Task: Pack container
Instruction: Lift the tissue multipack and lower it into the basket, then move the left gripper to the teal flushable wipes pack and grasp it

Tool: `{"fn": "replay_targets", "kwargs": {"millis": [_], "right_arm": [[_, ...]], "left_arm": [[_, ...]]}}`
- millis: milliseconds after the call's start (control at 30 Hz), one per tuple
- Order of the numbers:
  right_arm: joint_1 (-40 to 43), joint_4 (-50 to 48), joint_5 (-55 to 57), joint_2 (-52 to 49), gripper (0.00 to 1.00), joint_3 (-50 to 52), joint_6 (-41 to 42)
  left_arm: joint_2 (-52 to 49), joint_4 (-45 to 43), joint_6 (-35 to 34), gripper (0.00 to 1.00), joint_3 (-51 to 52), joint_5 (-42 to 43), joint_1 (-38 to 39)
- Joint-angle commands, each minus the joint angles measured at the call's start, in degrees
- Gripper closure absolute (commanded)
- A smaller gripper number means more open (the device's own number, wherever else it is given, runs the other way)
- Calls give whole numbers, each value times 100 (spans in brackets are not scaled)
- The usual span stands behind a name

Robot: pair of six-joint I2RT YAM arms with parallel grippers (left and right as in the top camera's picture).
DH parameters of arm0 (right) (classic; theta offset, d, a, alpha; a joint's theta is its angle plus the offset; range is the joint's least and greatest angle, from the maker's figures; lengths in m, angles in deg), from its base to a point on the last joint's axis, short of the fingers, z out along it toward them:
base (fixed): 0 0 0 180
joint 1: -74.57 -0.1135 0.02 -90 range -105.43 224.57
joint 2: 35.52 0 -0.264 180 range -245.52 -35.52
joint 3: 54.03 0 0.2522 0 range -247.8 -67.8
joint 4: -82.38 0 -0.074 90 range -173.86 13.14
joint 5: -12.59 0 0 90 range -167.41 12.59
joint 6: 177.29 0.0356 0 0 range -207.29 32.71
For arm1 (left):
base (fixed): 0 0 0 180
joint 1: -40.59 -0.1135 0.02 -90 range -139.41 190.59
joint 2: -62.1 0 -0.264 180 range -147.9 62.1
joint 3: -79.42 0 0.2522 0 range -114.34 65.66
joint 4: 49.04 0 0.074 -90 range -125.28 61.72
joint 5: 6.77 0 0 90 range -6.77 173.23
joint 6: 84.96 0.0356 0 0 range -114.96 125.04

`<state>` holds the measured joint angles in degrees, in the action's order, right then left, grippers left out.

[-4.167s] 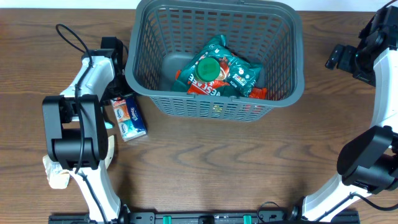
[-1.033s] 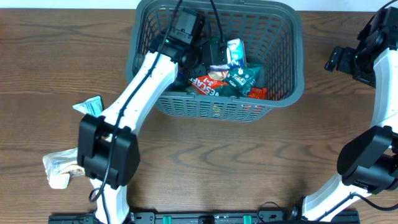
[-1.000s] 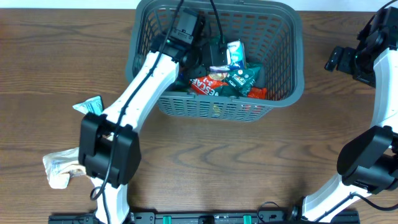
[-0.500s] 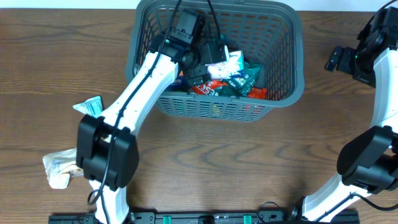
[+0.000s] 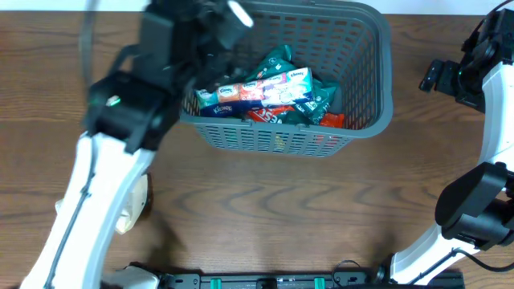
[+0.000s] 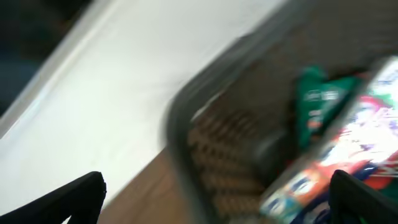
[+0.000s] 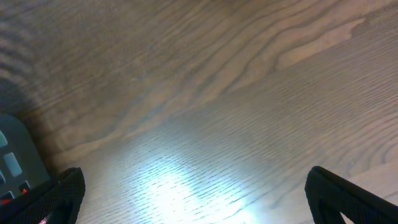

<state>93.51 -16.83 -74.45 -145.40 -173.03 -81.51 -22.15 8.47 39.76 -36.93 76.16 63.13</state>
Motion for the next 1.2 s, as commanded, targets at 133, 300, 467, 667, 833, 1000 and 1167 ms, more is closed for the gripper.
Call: {"fn": "replay_targets", "kwargs": {"millis": [133,300,467,667,833,1000,1167], "right_arm": [[-22,-7,-26,20,1,4,-74],[-22,-37,-24,20,1,4,-76],[-22,-79,-26,20,1,4,-76],[-22,-81,-24,20,1,4,-76],[-24,-76,-24,20,1,4,-79],[-26,-68,-42,20,1,4,-177],[-26,-59,-39,20,1,4,-179]], "left_arm": [[745,1237,-2745,1,-50,-1309,-1687],[662,2286,-3978,2,181,-1106,-2935],[501,1906,-4000,1,1331,-422,-3517],[83,743,-4188,2,2868,114,-3626],[-684,472,-4304,1,3215,293,-3626],[-1416,343,-4555,2,3215,306,-3626],[-1860,105,-4601,1,3215,518,-3626]]}}
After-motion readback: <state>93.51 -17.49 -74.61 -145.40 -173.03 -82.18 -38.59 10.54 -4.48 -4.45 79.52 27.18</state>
